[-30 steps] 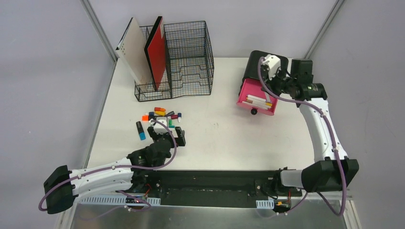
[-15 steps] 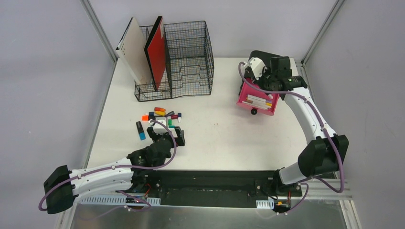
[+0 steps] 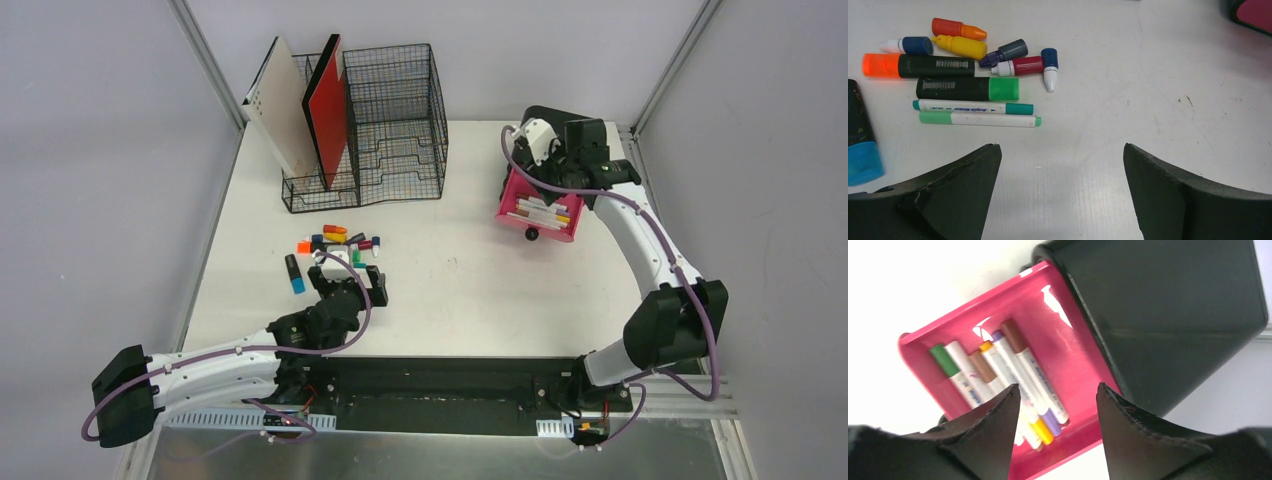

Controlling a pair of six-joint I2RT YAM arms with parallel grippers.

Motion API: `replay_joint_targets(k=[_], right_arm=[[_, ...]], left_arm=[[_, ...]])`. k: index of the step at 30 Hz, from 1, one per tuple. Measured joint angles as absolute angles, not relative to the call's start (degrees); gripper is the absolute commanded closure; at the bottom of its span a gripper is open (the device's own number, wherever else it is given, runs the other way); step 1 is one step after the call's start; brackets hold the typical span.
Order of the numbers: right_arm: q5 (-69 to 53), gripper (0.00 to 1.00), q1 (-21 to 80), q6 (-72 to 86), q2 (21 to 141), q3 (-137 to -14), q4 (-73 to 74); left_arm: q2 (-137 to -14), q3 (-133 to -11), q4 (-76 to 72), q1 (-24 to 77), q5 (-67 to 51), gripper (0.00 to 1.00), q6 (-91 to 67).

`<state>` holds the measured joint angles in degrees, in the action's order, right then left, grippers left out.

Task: Organize the desk
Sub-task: Place the stationery in the drawer, then pick up the stationery from the center of the board.

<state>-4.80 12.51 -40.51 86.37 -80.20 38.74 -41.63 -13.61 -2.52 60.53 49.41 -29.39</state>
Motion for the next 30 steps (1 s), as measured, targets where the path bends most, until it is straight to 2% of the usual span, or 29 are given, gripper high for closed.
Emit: replay_joint_targets(k=[4,17,24,30], right_arm=[[-10.57,0.38,11.86,-36.86,81.93,-77.62,39.24],[-41.93,0.31,3.4,-29.15,59.22,-60.4,42.15],[-49.91,0.28,-0.12,-28.82,51.77,-54.0,42.96],[-51.53,0.27,-3.09,-29.93,52.64,-49.93,43.9]], left_arm=[[-41.67,-13.61,-2.52,60.53,49.41,0.04,-29.39],[-41.78,-13.61,-2.52,60.53,49.41,0.02,-29.39],[-42.41,-13.61,-2.52,60.51,49.41,0.01,-29.39],[-44.23,-13.65,-2.48,60.49,49.39,0.01,-29.39]])
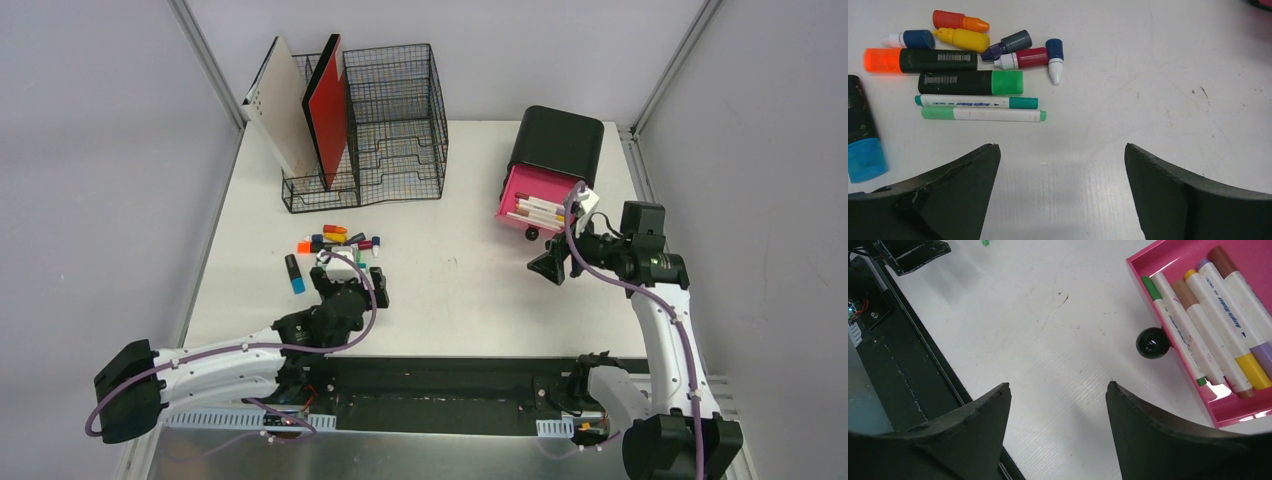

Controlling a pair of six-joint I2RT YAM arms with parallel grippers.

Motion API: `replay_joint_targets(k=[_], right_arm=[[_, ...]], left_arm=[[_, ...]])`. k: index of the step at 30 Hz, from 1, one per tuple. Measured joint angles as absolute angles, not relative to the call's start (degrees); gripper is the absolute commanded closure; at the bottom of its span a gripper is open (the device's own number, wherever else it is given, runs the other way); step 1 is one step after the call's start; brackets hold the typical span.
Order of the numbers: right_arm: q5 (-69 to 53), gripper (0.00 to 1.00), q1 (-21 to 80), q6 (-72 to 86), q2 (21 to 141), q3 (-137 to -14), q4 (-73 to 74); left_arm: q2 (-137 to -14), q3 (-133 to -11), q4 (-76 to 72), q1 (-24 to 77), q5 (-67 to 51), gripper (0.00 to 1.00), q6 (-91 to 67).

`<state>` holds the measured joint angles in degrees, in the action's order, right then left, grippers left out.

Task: Organize the desk
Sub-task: Pick up the stationery from the center of the board.

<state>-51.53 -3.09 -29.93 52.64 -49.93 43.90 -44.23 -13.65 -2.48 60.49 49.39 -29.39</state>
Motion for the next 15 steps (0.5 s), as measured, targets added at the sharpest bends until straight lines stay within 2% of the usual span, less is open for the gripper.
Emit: replay_joint_targets(k=[6,9,12,15], right_arm=[[-51.35,0.27,-3.36,-32.4,51.46,-48.82,44.8],[-50.98,0.26,-3.36,-33.45,50.13,-48.4,45.15],[-51.0,0.26,-3.36,-34.04,49.47,-48.38,45.21],[-51.03,0.26,-3.36,-34.48,49.45,-48.38,45.3]], left_arm=[[-45.52,-15.16,0.34,57.3,48.58,0.03,-30.98],[-45.47,-16.05,2.15,51.51,45.23,0.1,-32.91],[-45.5,-16.34,3.62,45.84,41.08,0.22,-34.33],[-46.15,-17.12,6.11,41.95,37.65,0.24,-36.18]])
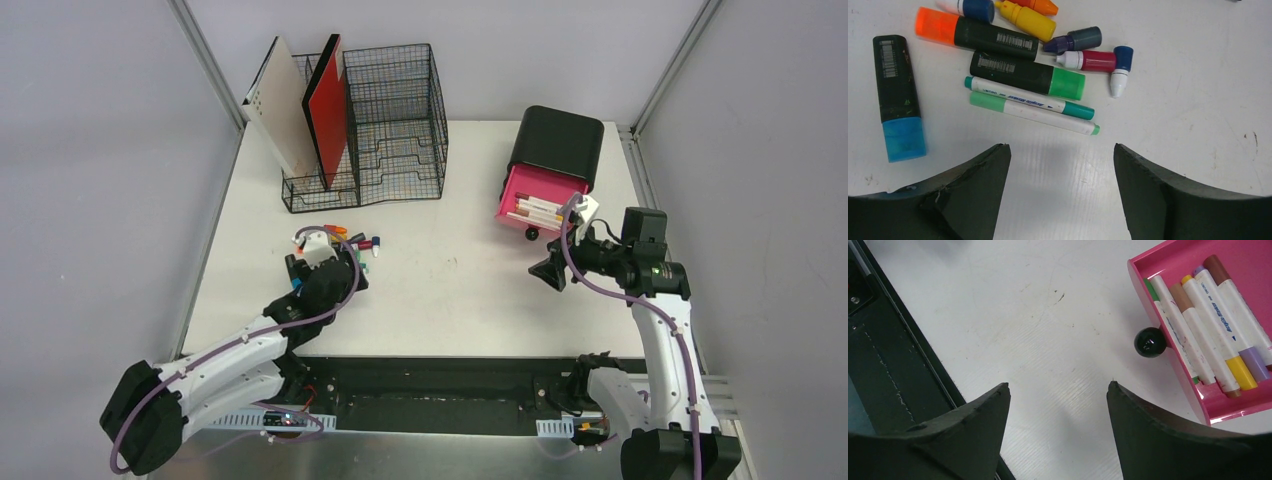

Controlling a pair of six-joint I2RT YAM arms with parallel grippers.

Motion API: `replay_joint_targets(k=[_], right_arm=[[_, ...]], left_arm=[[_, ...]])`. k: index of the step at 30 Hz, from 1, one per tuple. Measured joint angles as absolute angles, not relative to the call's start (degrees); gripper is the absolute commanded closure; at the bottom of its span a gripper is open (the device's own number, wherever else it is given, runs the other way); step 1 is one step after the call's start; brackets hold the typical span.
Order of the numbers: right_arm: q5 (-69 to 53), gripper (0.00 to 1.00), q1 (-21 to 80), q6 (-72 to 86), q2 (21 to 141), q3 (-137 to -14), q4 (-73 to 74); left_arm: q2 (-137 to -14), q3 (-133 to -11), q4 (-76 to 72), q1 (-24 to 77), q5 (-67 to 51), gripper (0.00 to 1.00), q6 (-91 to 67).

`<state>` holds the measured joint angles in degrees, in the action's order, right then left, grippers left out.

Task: Organize the desk
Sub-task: Pick up the stationery from the center of the board.

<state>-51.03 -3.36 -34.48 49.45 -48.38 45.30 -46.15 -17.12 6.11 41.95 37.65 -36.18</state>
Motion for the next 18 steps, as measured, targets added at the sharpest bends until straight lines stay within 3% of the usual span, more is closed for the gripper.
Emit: replay_joint_targets(k=[3,12,18], right_arm=[[-51.03,0.26,-3.36,-34.79,49.45,-48.23,45.36],[-51.03,0.26,-3.36,-35.11,48.8,-48.18,45.82],[-51.03,0.26,-3.36,-35.44,48.45,-48.18,46.06]], left_arm=[[-47.72,-19.27,9.04,39.4,34.65,0.26,-38.54],[-62.35,-32.27,18.7,33.74,29.1,0.62,-48.05],[-74.08,-40.6,26.0,29.12,24.69,0.76,-53.23]])
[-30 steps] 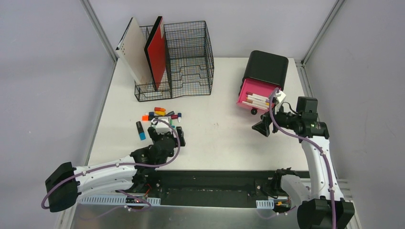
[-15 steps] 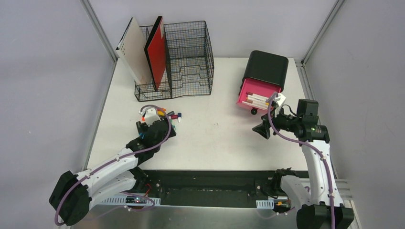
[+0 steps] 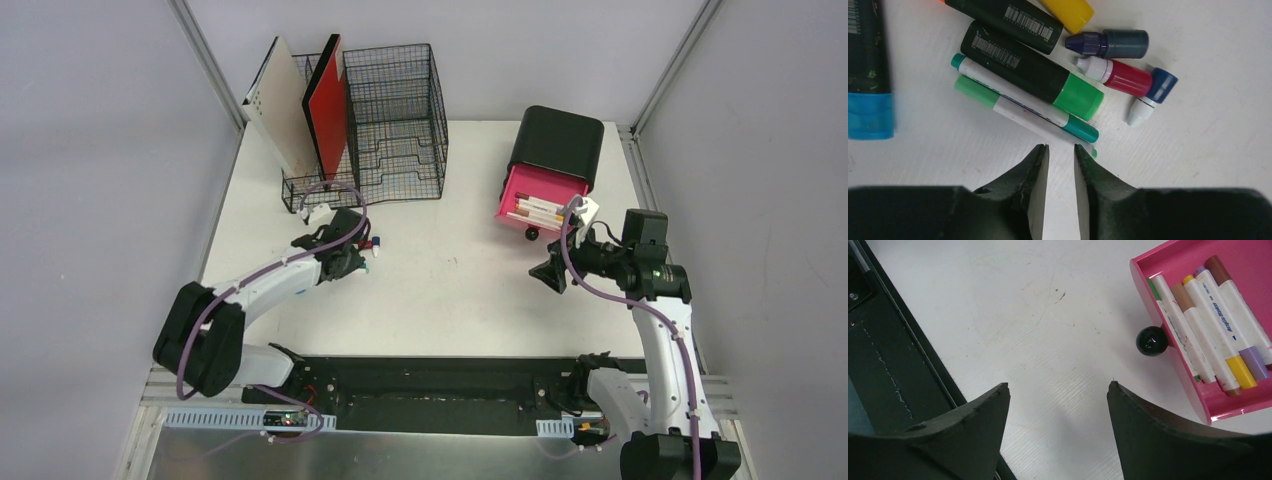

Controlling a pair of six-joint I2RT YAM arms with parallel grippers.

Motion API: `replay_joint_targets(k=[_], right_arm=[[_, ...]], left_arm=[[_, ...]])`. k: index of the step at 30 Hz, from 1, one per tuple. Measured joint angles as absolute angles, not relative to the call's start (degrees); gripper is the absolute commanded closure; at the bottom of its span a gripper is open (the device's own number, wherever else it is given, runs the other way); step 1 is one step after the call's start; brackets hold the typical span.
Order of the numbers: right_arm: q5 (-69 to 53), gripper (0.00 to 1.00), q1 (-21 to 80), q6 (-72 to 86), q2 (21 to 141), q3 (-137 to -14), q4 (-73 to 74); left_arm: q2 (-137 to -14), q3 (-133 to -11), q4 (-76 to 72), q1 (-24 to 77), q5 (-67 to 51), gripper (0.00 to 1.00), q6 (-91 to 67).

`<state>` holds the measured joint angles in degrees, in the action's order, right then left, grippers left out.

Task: Organize the desk
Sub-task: Pick up the stationery from the center of the board.

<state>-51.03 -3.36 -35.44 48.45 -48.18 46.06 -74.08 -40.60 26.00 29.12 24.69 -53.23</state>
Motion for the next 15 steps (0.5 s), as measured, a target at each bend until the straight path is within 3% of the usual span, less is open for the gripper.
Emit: replay_joint_targets(k=[5,10,15], right_arm=[[-51.03,0.26,-3.36,-35.55,48.27,-48.18,46.22],[-51.03,0.26,-3.36,-35.7,48.25,-48.18,46.22],[-51.03,0.26,-3.36,-35.7,48.25,-48.18,46.22]], left_arm=[[-80.6,-43.77,28.88,26.81,20.93,0.75,-55.07],[-83.18,-44.73,30.09,26.13,19.11,0.63,-55.77],[-83.42,-44.75,30.65,26.13,18.94,0.62,-56.21]])
